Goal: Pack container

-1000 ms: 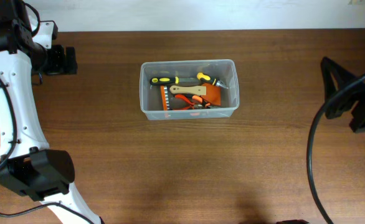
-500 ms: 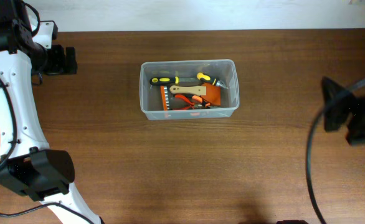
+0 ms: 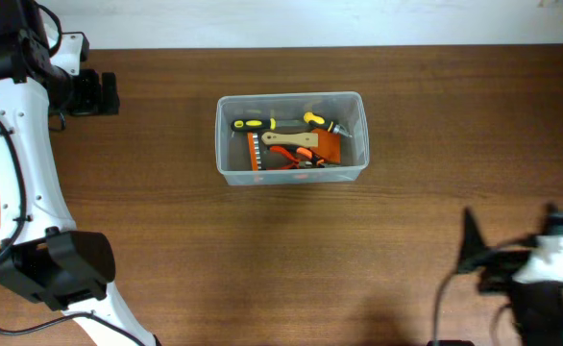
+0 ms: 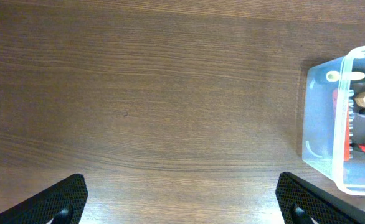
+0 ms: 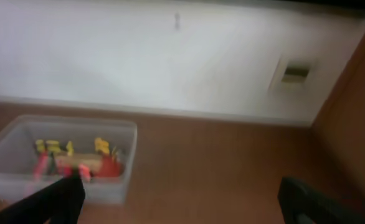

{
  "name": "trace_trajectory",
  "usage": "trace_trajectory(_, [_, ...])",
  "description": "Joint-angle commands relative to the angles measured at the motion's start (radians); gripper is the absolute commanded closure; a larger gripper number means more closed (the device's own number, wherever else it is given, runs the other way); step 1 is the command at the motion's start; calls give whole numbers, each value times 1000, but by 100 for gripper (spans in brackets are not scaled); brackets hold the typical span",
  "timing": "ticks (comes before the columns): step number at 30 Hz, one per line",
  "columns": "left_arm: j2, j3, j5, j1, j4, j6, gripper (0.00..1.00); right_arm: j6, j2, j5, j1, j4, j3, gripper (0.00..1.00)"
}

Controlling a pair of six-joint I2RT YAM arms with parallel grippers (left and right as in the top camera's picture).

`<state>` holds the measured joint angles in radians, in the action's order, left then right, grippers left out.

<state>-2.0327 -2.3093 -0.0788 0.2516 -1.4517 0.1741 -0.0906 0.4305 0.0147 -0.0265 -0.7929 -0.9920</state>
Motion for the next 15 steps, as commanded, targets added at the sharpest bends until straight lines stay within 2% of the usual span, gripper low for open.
trace_trajectory(1, [36,-16,-11,2,0,-13,1,-6,-106,-16,-8,69,208,1])
trace_trajectory(7, [36,-16,-11,2,0,-13,1,-6,-275,-16,-8,211,550,1])
trace_trajectory(15, [36,-16,-11,2,0,-13,1,-6,-383,-16,-8,283,730,1])
